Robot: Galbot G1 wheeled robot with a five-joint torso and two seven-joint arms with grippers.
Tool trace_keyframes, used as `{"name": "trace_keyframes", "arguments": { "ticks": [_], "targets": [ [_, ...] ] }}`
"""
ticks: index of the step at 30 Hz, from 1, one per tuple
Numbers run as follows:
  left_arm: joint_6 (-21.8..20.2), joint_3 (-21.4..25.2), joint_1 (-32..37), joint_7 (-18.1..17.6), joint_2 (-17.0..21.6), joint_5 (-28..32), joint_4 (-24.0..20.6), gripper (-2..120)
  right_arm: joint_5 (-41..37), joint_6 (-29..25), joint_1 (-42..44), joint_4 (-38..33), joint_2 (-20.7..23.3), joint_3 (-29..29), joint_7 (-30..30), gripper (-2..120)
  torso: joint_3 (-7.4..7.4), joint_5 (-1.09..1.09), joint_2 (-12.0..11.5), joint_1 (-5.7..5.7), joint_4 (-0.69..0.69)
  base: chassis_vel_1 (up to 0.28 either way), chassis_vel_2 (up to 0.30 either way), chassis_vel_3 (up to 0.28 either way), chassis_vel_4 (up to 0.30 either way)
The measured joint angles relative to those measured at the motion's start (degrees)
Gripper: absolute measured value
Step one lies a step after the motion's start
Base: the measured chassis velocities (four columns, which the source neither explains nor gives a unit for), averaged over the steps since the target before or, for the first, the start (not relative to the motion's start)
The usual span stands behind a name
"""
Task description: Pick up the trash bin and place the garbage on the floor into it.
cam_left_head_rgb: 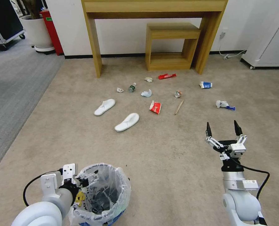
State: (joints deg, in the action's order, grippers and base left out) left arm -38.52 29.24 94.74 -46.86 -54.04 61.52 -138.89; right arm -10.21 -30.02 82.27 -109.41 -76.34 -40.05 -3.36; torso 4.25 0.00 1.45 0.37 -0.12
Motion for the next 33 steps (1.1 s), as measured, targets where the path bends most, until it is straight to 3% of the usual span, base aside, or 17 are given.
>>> {"name": "trace_keyframes", "arguments": {
  "ticks": [11, 25, 33],
  "targets": [
    [1.3, -2.4, 1.1, -1.2, 0.5, -1.9, 5.2, 100, -0.1, 0.0, -0.3, 0.1, 0.1, -0.4, -0.1, 100, 0.00, 0.00, 0.0, 0.00, 0.00, 0.000, 0.000, 0.000, 0.000],
    [3.8, -4.9, 1.4, 1.2, 0.6, -5.0, 12.3, 99, -0.4, -0.4, 0.0, 0.1, 0.2, -1.3, -0.3, 100, 0.00, 0.00, 0.0, 0.00, 0.00, 0.000, 0.000, 0.000, 0.000],
    [4.9, -5.6, 0.0, 1.4, -0.1, -5.1, 13.3, 93, -0.4, -0.6, -0.1, 0.2, 0.1, -1.2, -0.3, 100, 0.00, 0.00, 0.0, 0.00, -0.01, 0.000, 0.000, 0.000, 0.000]
  ]
}}
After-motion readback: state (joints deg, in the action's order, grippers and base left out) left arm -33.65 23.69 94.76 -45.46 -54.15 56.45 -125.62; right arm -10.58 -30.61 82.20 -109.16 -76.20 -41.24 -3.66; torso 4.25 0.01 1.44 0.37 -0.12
